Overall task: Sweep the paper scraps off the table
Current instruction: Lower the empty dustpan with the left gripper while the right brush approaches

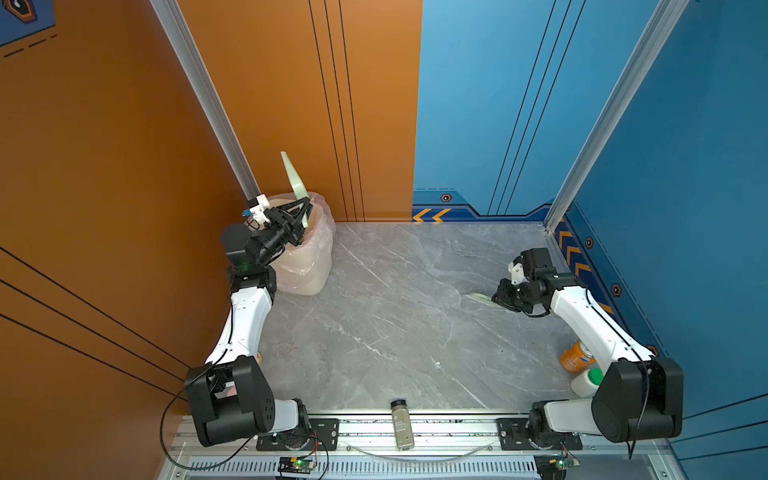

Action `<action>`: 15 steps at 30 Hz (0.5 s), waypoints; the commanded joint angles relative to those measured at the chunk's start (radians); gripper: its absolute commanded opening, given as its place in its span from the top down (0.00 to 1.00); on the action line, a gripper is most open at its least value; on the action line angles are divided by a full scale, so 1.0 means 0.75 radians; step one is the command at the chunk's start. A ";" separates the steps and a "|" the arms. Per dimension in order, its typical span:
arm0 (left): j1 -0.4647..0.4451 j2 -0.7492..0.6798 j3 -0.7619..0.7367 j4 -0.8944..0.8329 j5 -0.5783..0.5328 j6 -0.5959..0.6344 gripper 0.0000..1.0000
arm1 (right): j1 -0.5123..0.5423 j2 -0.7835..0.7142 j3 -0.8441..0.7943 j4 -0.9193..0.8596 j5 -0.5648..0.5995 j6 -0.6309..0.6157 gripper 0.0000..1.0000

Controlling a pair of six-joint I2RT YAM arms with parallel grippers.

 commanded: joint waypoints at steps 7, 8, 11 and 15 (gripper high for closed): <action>-0.153 -0.118 0.168 -0.773 -0.098 0.739 1.00 | 0.019 0.004 0.034 -0.013 -0.037 0.010 1.00; -0.198 -0.135 0.223 -0.960 -0.174 0.903 1.00 | 0.023 0.004 0.043 -0.022 -0.048 0.008 1.00; -0.376 -0.165 0.331 -1.316 -0.447 1.265 1.00 | 0.042 -0.002 0.067 -0.060 -0.080 -0.007 1.00; -0.572 -0.180 0.304 -1.366 -0.657 1.450 1.00 | 0.081 -0.020 0.095 -0.122 -0.111 -0.025 1.00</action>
